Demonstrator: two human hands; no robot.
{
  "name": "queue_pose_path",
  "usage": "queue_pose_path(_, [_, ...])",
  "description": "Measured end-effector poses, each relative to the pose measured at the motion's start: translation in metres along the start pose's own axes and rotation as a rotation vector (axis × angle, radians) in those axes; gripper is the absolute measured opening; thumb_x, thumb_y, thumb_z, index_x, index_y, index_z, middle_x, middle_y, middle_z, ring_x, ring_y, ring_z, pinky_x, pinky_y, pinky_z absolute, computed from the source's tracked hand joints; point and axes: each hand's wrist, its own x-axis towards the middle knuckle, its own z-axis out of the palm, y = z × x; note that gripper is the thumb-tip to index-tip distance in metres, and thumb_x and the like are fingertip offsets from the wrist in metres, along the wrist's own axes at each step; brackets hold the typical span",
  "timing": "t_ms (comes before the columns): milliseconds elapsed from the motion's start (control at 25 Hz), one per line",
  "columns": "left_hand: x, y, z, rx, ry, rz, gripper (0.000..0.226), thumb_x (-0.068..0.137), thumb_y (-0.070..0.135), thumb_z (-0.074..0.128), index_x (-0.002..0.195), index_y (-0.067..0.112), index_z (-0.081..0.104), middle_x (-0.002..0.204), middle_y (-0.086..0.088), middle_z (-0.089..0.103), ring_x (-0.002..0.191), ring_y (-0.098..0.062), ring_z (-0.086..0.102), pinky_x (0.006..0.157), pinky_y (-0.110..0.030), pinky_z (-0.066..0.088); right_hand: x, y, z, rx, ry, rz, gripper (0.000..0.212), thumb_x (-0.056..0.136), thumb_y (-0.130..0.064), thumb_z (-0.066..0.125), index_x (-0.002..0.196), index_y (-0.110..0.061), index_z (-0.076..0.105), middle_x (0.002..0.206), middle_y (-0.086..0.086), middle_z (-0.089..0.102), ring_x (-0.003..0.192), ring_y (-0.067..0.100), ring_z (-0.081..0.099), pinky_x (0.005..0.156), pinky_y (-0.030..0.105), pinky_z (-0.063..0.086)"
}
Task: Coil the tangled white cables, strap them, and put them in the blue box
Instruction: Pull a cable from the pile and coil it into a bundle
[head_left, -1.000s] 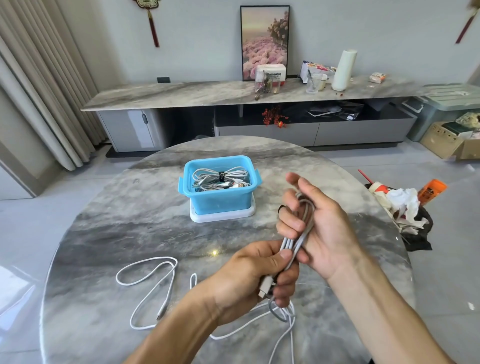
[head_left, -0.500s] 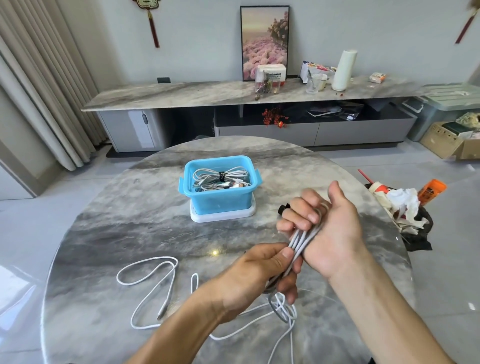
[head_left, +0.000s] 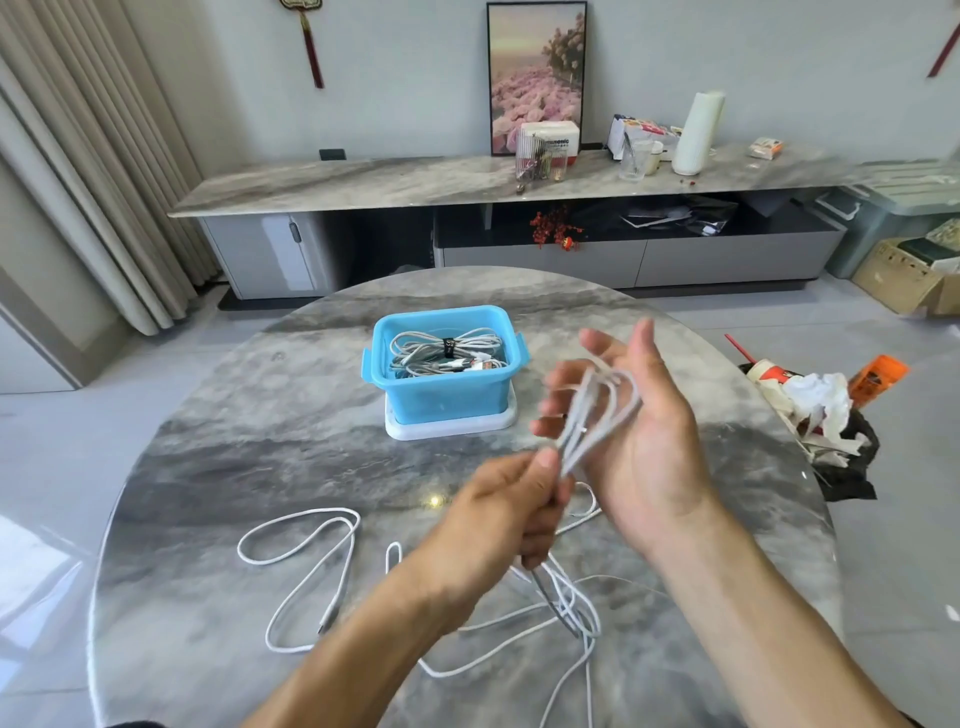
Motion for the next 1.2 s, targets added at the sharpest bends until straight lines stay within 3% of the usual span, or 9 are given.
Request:
queue_pose_path(120, [0.005, 0.022, -0.019, -0.139, 0.251, 0.189, 0.035, 0.099, 0.037, 0.047, 0.073, 0.014, 0.049, 0.05, 0.005, 0.03, 0.056, -0.02, 0.027, 0.055, -0.033, 0.032, -0.004, 0.022, -0.004, -0.439, -0.301, 0.278, 0.052, 0.079, -0.046, 0.075, 0.116, -0.012, 0.06, 0.09, 0.005, 0.068, 0.078, 0.018, 0.059, 0.072, 0.037, 0.045])
queue_pose_path(240, [0.0, 0.052, -0.05, -0.329, 0.434, 0.343, 0.04, 0.105, 0.036, 0.033, 0.073, 0.018, 0.047, 0.05, 0.004, 0.026, 0.053, -0.014, 0.036, 0.056, -0.027, 0.038, -0.008, 0.039, -0.011, -1.082, -0.473, 0.436, 0.02, 0.086, -0.031, 0.076, 0.084, -0.013, 0.069, 0.061, -0.001, 0.066, 0.056, 0.01, 0.059, 0.061, 0.023, 0.042])
queue_pose_path(400, [-0.009, 0.075, -0.079, -0.437, 0.569, 0.368, 0.039, 0.105, 0.04, 0.032, 0.074, 0.02, 0.044, 0.051, 0.007, 0.03, 0.042, -0.008, 0.027, 0.043, -0.019, 0.029, 0.004, 0.005, -0.021, -1.005, -0.164, 0.216, 0.037, 0.081, -0.037, 0.076, 0.054, -0.017, 0.059, 0.049, 0.003, 0.055, 0.048, 0.014, 0.052, 0.053, 0.026, 0.038])
queue_pose_path(480, [-0.007, 0.073, -0.081, -0.305, 0.643, 0.391, 0.04, 0.107, 0.036, 0.032, 0.072, 0.019, 0.045, 0.05, 0.004, 0.041, 0.038, -0.007, 0.026, 0.039, -0.019, 0.024, 0.005, -0.013, -0.024, -0.919, -0.129, 0.133, 0.031, 0.074, -0.036, 0.077, 0.055, -0.018, 0.061, 0.05, 0.001, 0.055, 0.048, 0.01, 0.049, 0.051, 0.022, 0.038])
queue_pose_path(600, [-0.003, 0.06, -0.084, 0.489, 0.736, 0.522, 0.046, 0.106, 0.031, 0.033, 0.064, 0.022, 0.051, 0.051, 0.005, 0.053, 0.04, -0.008, 0.035, 0.043, -0.023, 0.03, 0.001, -0.013, -0.035, -1.322, -0.106, -0.008, 0.035, 0.083, -0.038, 0.073, 0.061, -0.015, 0.059, 0.048, -0.008, 0.05, 0.045, 0.005, 0.042, 0.048, 0.021, 0.032])
queue_pose_path(680, [-0.001, 0.046, -0.085, 1.043, 0.568, 0.5, 0.04, 0.101, 0.03, 0.035, 0.067, 0.019, 0.054, 0.057, 0.009, 0.058, 0.048, -0.01, 0.048, 0.054, -0.027, 0.042, 0.0, -0.013, -0.036, -1.503, 0.008, -0.183, 0.041, 0.087, -0.047, 0.065, 0.063, -0.016, 0.055, 0.05, -0.005, 0.054, 0.047, 0.01, 0.043, 0.05, 0.026, 0.033])
queue_pose_path(800, [-0.001, 0.031, -0.07, 1.354, 0.145, 0.312, 0.033, 0.103, 0.03, 0.038, 0.071, 0.024, 0.043, 0.063, 0.005, 0.058, 0.061, -0.019, 0.054, 0.064, -0.039, 0.045, -0.002, -0.02, -0.03, -1.365, 0.058, -0.272, 0.039, 0.086, -0.05, 0.062, 0.066, -0.017, 0.057, 0.052, -0.001, 0.059, 0.048, 0.008, 0.053, 0.053, 0.027, 0.039])
queue_pose_path(1040, [-0.002, 0.034, -0.056, 1.012, -0.001, 0.231, 0.042, 0.097, 0.051, 0.037, 0.073, 0.022, 0.057, 0.062, 0.012, 0.052, 0.061, -0.004, 0.049, 0.06, -0.024, 0.037, -0.001, -0.025, -0.032, -1.067, 0.138, -0.209, 0.034, 0.088, -0.039, 0.068, 0.069, -0.012, 0.059, 0.052, 0.001, 0.04, 0.053, 0.021, 0.037, 0.053, 0.054, 0.046])
queue_pose_path(1200, [-0.004, 0.032, -0.052, 0.95, 0.024, 0.251, 0.037, 0.098, 0.045, 0.042, 0.072, 0.02, 0.049, 0.06, 0.01, 0.048, 0.059, -0.006, 0.045, 0.059, -0.026, 0.037, -0.001, -0.026, -0.032, -0.998, 0.131, -0.235, 0.033, 0.089, -0.032, 0.07, 0.068, -0.008, 0.06, 0.051, -0.006, 0.039, 0.052, 0.014, 0.033, 0.049, 0.037, 0.032])
